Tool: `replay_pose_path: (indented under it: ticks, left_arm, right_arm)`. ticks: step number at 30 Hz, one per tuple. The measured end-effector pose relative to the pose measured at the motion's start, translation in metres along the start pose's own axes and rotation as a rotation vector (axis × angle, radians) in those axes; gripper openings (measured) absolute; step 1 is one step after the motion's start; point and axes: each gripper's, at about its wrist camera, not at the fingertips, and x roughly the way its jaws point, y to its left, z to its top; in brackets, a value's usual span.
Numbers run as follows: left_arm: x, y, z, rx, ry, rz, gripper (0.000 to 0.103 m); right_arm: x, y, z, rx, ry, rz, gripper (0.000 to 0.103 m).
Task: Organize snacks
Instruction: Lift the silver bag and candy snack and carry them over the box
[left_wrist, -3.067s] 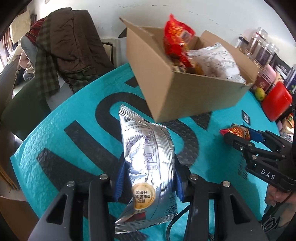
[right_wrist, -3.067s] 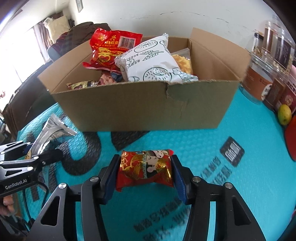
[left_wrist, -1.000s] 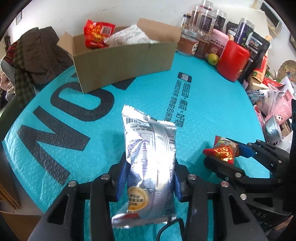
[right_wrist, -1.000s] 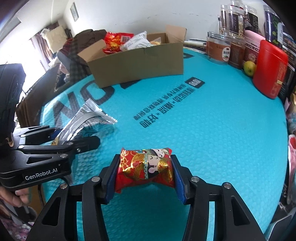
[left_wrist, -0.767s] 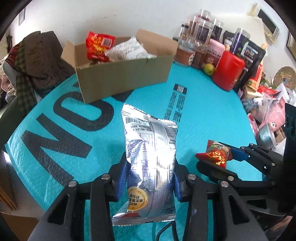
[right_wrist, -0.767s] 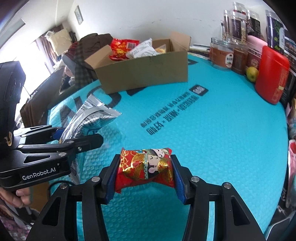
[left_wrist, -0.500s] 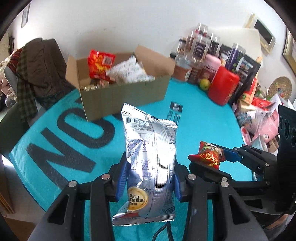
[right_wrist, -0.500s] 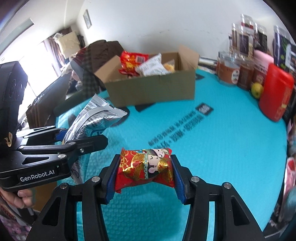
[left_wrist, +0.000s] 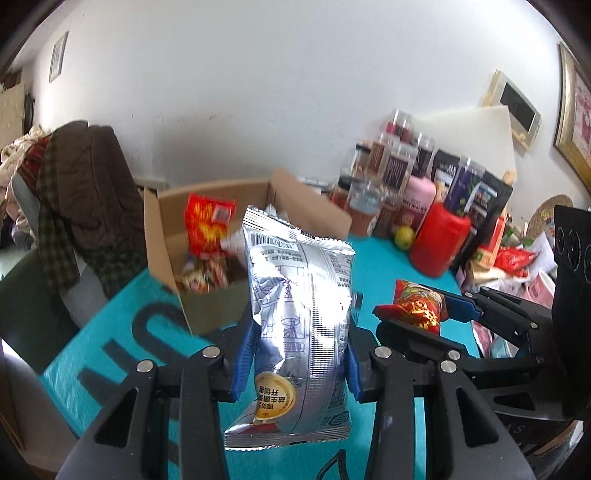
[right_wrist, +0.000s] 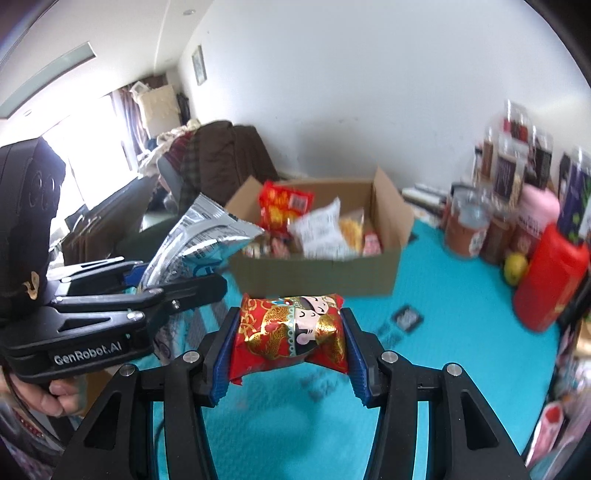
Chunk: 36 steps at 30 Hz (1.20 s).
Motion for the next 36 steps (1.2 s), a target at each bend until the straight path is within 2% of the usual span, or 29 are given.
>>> replay_pose_path:
  ticks: [7,15,27,36]
  left_arm:
    - [0.005,0.012,0.039,0.013,-0.075,-0.002,0.041]
    - [0.022,0.034,0.075,0.025,-0.12,0.012,0.041]
    - [0.064,0.071,0.11,0.019,-0.108,0.073,0.041]
    - [0.096,0.089,0.129,0.016,-0.075,0.151,0.041]
  right_arm:
    - [0.009,-0.001,0.046,-0.038,-0.063,0.002,0.051]
    - [0.035,-0.007,0.086,-0.067,-0.107,-0.002,0.051]
    - [0.089,-0.015,0.128,-0.11,-0.109,-0.008,0.051]
    - [0.128,-0.026,0.152,-0.116,-0.09,-0.018,0.051]
